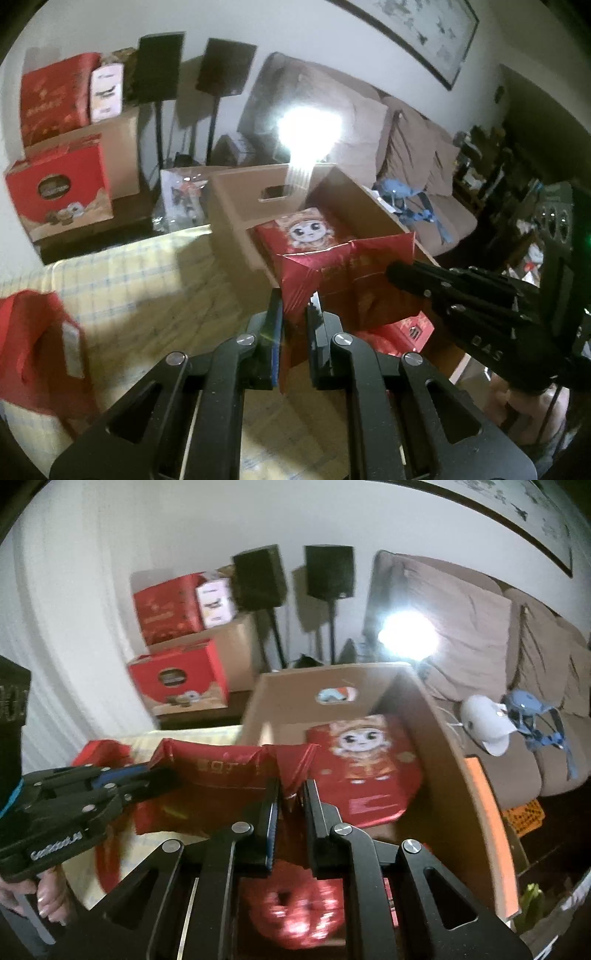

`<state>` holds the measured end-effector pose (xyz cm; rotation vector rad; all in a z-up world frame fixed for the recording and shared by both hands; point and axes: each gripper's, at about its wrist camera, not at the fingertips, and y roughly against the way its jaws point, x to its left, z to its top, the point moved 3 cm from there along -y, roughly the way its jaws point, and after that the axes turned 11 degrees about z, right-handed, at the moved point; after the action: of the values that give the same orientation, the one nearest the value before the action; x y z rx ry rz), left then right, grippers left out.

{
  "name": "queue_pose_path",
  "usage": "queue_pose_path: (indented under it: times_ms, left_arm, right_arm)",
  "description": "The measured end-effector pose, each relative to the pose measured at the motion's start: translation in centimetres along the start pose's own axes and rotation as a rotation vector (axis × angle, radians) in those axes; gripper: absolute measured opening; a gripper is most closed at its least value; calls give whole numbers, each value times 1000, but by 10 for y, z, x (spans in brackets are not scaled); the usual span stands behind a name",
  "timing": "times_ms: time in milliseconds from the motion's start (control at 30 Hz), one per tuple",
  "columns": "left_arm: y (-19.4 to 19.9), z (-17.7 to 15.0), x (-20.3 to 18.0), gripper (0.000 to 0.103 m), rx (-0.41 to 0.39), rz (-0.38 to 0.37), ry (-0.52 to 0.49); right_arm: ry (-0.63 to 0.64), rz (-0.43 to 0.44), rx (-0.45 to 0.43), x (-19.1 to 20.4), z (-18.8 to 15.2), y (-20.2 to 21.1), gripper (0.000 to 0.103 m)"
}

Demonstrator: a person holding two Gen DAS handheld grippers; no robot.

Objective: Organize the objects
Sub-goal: 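Carry the red printed packet over the cardboard box with the right gripper, then lower the packet into the cardboard box and open the right gripper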

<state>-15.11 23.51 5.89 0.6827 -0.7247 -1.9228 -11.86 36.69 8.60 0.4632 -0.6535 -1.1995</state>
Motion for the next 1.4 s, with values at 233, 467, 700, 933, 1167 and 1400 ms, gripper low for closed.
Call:
queue_pose_path:
  times_ms: [233, 467, 700, 933, 1167, 1400]
  left_arm:
    - [-28, 8, -37, 10, 21, 11, -63]
    - [-52, 1, -56, 10, 63, 22, -120]
    - [-50, -8, -60, 51, 50, 60, -170]
    - [-25, -1, -38, 77, 6, 64, -103]
    - [7, 2, -13, 94, -62, 129, -61]
    - [31, -9, 24, 101, -86, 210, -22]
  right_arm:
    - [-72, -50, 30, -49, -4, -11, 12]
    - [-99, -94, 55, -75, -7, -24, 20]
    - [-72, -188, 58, -82, -8, -26, 49]
    - [-56, -176, 37, -66, -7, -14, 60]
    - [-34, -120, 20, -37, -5, -2, 75]
    - [19, -61, 22, 5, -4, -2, 84]
